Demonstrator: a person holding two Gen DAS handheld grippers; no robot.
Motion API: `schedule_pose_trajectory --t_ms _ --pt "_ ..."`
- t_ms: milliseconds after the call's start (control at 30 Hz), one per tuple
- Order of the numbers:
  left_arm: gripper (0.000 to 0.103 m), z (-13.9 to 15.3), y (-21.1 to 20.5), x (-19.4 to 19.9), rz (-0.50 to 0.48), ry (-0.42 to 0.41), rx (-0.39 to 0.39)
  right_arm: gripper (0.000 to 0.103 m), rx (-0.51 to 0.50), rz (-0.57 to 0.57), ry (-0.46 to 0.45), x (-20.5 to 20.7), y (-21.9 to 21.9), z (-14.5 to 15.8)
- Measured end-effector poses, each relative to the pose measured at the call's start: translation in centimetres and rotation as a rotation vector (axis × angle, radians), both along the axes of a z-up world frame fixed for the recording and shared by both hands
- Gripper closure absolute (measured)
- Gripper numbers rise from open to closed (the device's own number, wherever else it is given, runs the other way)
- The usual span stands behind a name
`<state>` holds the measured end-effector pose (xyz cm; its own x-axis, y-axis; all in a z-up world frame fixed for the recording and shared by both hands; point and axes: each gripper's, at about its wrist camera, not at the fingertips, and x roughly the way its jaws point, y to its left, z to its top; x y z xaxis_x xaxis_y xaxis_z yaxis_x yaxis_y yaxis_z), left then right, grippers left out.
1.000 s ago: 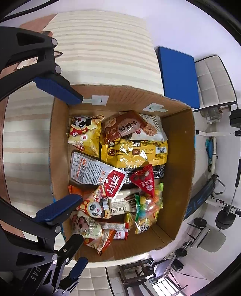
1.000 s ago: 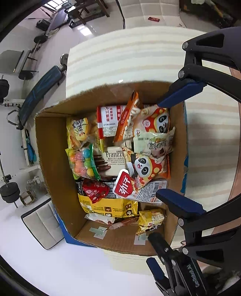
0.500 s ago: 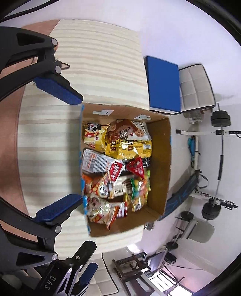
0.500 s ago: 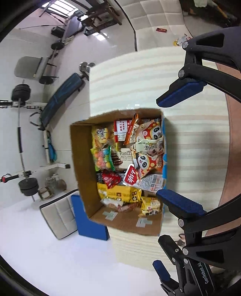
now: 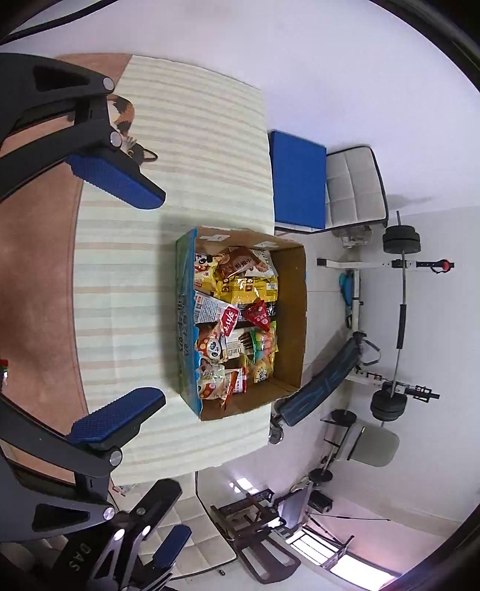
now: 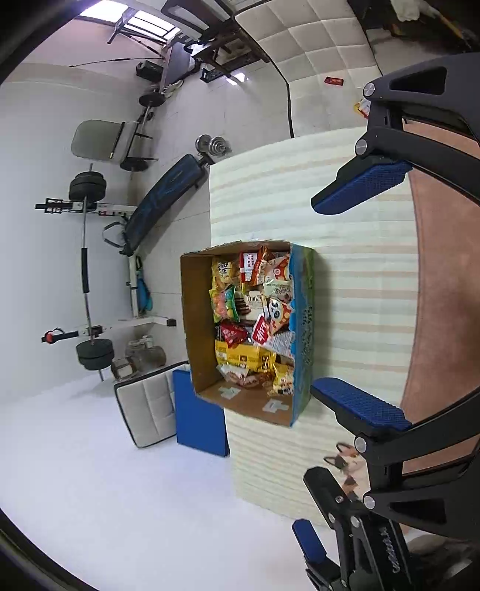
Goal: Organize snacks
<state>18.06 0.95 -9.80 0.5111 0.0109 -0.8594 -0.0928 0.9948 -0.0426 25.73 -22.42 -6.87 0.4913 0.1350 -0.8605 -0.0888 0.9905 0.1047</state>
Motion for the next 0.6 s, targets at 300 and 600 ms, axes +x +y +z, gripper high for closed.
schedule_pose_trajectory --t_ms 300,600 --pt "0.004 2.8 -0.5 -3.7 0.018 -0.038 -0.011 0.011 0.021 0.016 -0.038 -5.0 -0.6 4.6" --pt "0.004 3.6 -0.6 -5.0 0.033 -0.062 -0.022 0.010 0.003 0.010 -0.068 -6.9 -1.1 6.1"
